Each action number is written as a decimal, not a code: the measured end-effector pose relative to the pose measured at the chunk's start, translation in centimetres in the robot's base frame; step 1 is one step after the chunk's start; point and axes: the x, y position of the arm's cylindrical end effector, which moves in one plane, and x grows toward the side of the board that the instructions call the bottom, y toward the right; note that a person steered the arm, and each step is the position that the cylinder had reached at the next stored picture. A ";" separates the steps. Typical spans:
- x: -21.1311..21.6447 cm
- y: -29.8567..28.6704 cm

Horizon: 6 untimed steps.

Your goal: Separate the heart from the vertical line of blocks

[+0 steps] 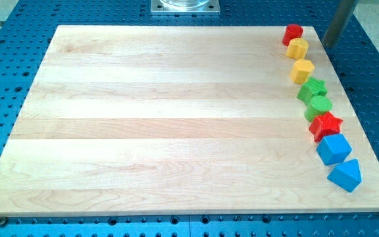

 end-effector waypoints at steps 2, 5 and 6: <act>-0.3 -0.7; 2.9 -12.3; 1.0 -11.9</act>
